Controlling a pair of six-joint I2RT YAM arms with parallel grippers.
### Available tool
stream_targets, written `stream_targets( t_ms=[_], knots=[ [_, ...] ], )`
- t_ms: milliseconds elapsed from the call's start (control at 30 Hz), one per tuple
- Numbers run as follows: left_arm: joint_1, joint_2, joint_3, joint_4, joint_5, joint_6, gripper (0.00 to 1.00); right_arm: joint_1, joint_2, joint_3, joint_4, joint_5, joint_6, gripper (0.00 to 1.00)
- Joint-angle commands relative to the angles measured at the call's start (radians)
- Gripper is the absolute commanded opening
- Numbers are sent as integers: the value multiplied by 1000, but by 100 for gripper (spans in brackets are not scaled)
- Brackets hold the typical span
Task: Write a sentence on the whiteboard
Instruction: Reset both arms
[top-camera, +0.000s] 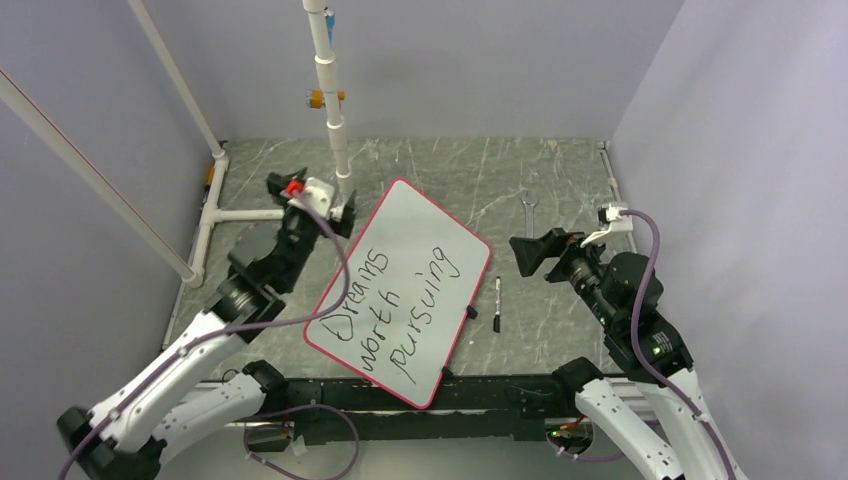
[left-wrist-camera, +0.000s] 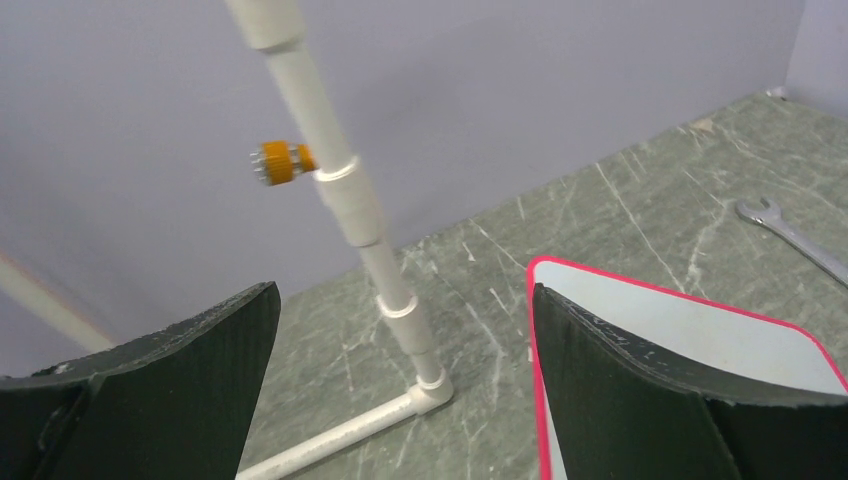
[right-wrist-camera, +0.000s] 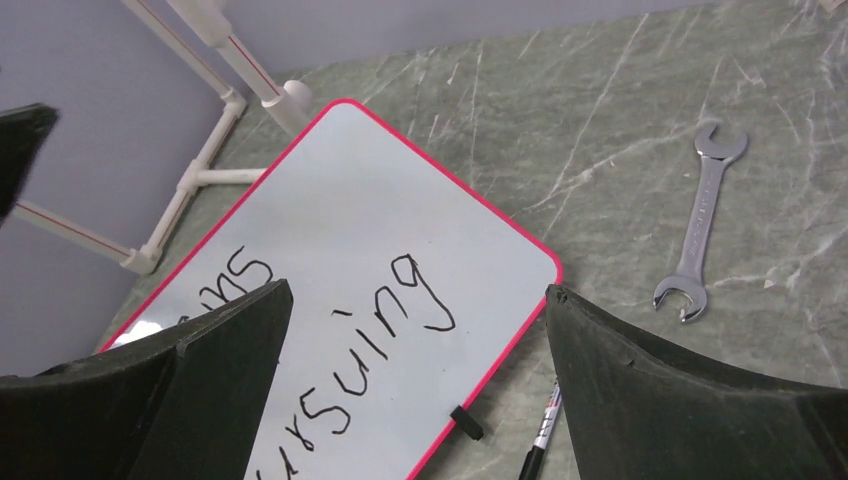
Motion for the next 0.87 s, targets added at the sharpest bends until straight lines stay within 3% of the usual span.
stream_targets(
  t_ms=[0,467,833],
  knots=[
    [4,-179,-60,-98,-88,-17,99,-2,-55,-51,75,29,17,100],
    [3,-567,-279,-225,-191,12,99,-2,-126,-111,81,-4,20,100],
    [3,-624,-341,-190,-204,31,99,-3,-130,-133,128,-40,37,100]
  ],
)
